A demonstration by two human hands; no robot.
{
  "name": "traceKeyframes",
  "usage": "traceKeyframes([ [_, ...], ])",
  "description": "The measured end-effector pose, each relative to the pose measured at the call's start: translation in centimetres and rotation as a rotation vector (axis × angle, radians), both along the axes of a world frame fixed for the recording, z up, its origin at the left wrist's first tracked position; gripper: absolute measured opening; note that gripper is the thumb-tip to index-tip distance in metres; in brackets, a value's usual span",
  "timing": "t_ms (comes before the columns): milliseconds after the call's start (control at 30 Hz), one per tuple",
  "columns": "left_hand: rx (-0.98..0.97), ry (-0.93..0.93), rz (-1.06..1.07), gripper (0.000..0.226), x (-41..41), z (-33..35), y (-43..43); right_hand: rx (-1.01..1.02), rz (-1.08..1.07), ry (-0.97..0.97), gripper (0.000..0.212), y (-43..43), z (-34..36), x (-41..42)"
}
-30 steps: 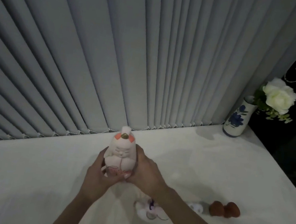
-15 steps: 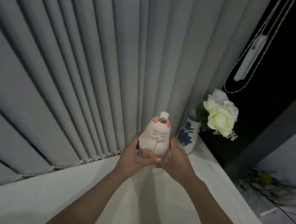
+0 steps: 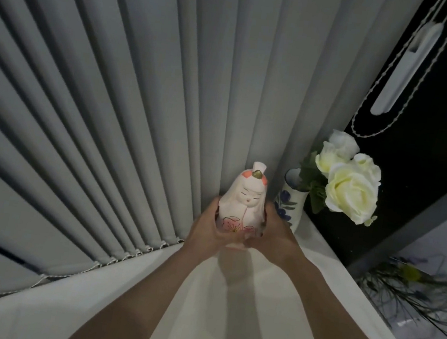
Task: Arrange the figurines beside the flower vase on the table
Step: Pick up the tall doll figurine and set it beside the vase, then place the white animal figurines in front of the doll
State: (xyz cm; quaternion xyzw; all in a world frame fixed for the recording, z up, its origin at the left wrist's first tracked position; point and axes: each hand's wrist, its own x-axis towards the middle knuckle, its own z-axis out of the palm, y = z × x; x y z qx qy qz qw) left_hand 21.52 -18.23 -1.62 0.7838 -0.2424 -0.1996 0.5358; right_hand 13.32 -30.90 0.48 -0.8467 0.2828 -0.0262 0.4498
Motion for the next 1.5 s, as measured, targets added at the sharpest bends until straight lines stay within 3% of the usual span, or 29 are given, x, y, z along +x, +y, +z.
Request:
traceKeyframes([
  [200, 0.066, -0.009, -0.013, 0.077, -0.2, 0.4, -0.1, 0.082, -0.025, -0.030, 0.081, 0.2, 0.2, -0.7],
  [433, 0.106, -0.032, 0.017, 0.087, -2.2, 1.5, 3.4, 0.049, -0.005, -0.068, 0.107, 2.2, 1.5, -4.0],
  [533, 0.154, -0.050, -0.001, 0.082, -3.8, 2.4, 6.4, -0.085, -0.009, -0.027, 0.100, 3.9, 2.1, -6.5],
  [633, 0.184, -0.031, -0.041, 0.091, -6.3, 3.6, 10.3, -0.195, 0.011, -0.049, 0.086, 6.7, 3.2, -9.5],
  [800, 0.272, -0.079, -0.143, 0.079, -11.6, 4.6, 18.8, -0.297, 0.262, -0.068, 0.072, 13.5, 4.3, -15.0],
  [1033, 0.442, -0.131, -0.257, 0.088, -17.3, 3.5, 30.0, -0.422, 0.764, 0.122, 0.085, 21.0, 1.4, -20.1],
  [1233, 0.561, -0.123, -0.349, 0.097, -20.6, 1.5, 32.6, -0.449, 0.854, 0.237, 0.090, 24.0, 0.1, -21.8],
  [1500, 0.666, -0.199, -0.342, 0.079, -22.2, 0.3, 31.9, -0.557, 0.840, 0.292, 0.082, 24.0, -0.6, -21.9],
])
